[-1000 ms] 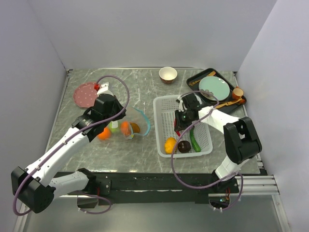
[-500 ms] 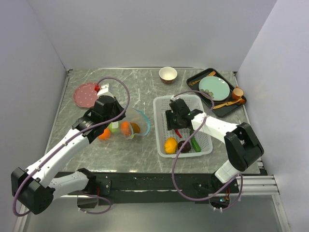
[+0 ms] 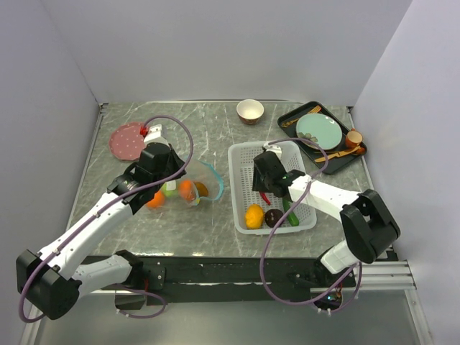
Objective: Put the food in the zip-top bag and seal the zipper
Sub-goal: Pick up the fake vegetable from the bin.
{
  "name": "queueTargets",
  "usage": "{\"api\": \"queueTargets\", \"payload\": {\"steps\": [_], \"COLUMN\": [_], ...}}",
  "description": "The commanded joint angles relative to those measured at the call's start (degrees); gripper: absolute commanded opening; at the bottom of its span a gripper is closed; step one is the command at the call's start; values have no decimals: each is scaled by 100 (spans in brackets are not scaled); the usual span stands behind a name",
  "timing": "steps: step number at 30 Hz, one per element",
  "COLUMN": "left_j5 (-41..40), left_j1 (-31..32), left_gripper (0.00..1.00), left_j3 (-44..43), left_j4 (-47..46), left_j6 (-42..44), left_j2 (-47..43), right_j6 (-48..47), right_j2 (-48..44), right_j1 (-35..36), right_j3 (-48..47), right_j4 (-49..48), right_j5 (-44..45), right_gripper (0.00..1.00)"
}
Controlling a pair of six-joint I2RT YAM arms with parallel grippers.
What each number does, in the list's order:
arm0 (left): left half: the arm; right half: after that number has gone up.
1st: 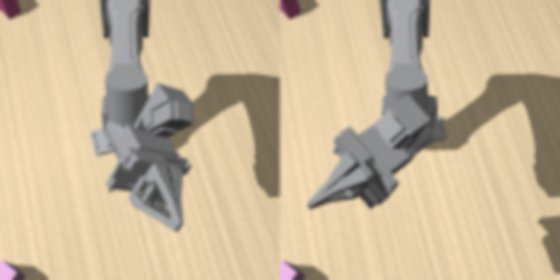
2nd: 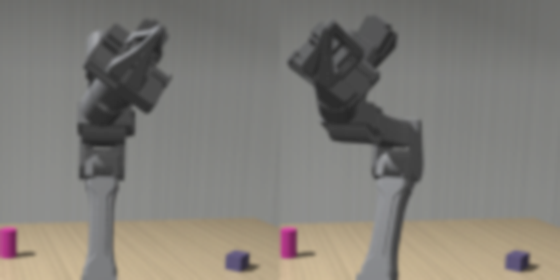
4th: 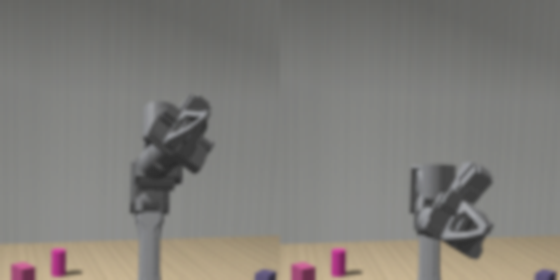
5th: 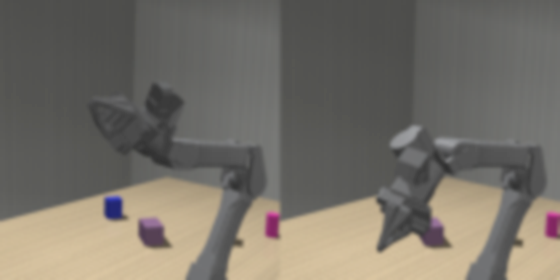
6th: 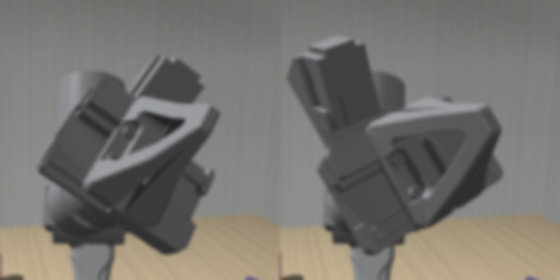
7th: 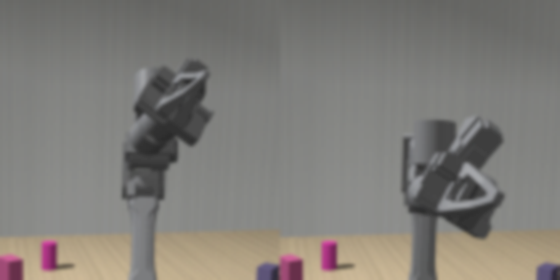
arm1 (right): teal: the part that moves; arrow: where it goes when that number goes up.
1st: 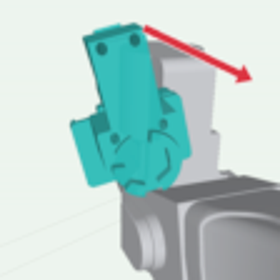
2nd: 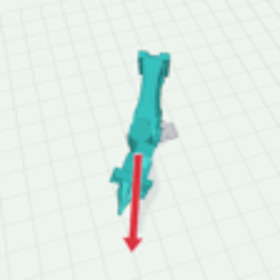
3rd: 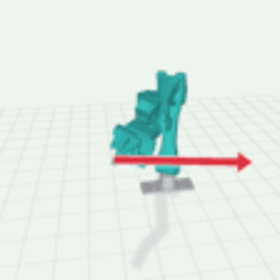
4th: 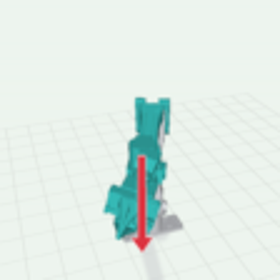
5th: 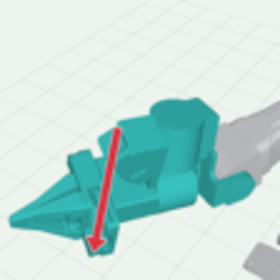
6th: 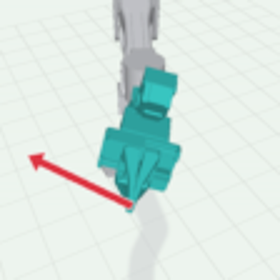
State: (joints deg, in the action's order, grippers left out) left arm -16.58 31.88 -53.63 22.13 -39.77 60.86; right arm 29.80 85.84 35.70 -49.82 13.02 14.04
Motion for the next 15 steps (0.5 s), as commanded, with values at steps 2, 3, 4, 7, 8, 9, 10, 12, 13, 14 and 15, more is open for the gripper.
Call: {"api": "queueTargets", "payload": {"steps": [2, 3, 4, 7, 8, 9, 10, 12, 13, 14, 15], "left_j5": [-30, -38, -30, 14, 32, 49, 67, 93, 111, 120, 128], "left_j1": [-59, -59, -59, -68, -76, -68, -68, -68, -76, -77, -77], "left_gripper": [12, 12, 12, 12, 12, 12, 12, 12, 12, 12, 12], "left_j3": [-87, -87, -69, -52, -51, -51, -60, -86, -113, -113, -122], "left_j4": [-148, -139, -130, -139, -147, -148, -148, -148, -148, -156, -156], "left_j6": [83, 66, 66, 39, 31, 22, 13, 4, 4, -4, -13], "left_j2": [-162, -162, -162, -162, -162, -145, -153, -118, -110, -101, -101], "right_j6": [184, 184, 193, 184, 184, 175, 158, 131, 70, 35, 8], "right_j2": [161, 170, 170, 152, 161, 170, 187, 292, 327, 371, 459], "right_j1": [-2, -11, -11, -11, -11, -11, -19, -28, -46, -55, -72], "right_j3": [8, 16, 51, 113, 139, 148, 157, 140, 105, 87, 61], "right_j4": [-326, -291, -265, -291, -291, -291, -282, -291, -273, -282, -265], "right_j5": [18, 89, 133, 204, 230, 230, 230, 161, 108, 73, 55], "right_gripper": [46, 46, 46, 46, 46, 46, 46, 46, 46, 46, 46]}}
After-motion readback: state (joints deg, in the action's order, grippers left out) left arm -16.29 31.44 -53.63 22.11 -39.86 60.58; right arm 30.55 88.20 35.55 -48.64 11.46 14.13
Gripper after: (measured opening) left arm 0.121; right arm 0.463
